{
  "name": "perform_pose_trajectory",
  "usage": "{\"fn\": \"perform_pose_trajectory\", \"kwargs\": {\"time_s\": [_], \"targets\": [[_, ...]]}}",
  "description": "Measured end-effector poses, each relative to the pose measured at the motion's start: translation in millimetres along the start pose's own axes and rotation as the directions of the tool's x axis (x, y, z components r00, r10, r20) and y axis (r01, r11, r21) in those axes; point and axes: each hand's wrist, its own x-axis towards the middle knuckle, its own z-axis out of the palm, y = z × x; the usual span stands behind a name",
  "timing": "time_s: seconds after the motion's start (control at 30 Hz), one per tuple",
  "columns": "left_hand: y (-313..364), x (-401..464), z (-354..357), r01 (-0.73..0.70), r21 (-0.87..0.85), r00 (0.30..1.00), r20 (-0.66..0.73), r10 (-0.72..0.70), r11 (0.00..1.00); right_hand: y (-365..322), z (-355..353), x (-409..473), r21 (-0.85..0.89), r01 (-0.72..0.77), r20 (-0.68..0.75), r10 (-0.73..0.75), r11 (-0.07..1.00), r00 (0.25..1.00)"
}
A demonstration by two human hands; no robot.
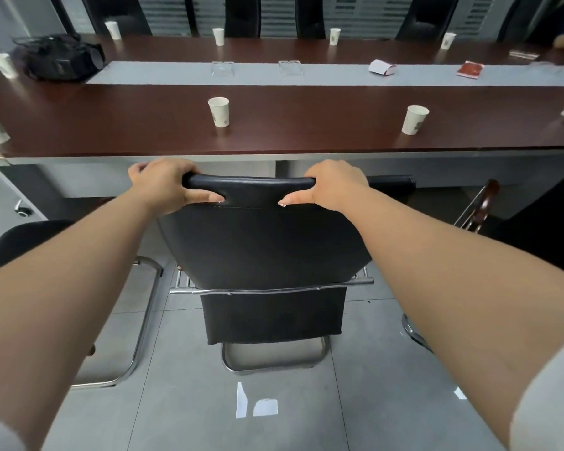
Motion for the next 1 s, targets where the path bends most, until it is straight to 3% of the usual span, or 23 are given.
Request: {"fn": "perform_pose_trajectory", "kwargs": {"time_s": [0.3, 0.73, 1.0], "targets": [[-1, -16, 0, -0.007, 0.033, 1.000, -0.003, 0.007, 0.999, -1, 6, -8, -0.016, 0.074, -0.065, -0.075, 0.997, 0.995], [12, -27, -2, 0.071, 0.003, 0.996, 0.056, -0.071, 0.997, 2, 2, -12, -0.017, 0.074, -0.035, -0.075, 0.997, 0.997], [7, -38, 9, 0.032, 0.114, 0.999, -0.037, -0.028, 0.993, 1, 9, -19, -0.060, 0.055, -0.087, -0.060, 0.997, 0.994]]}}
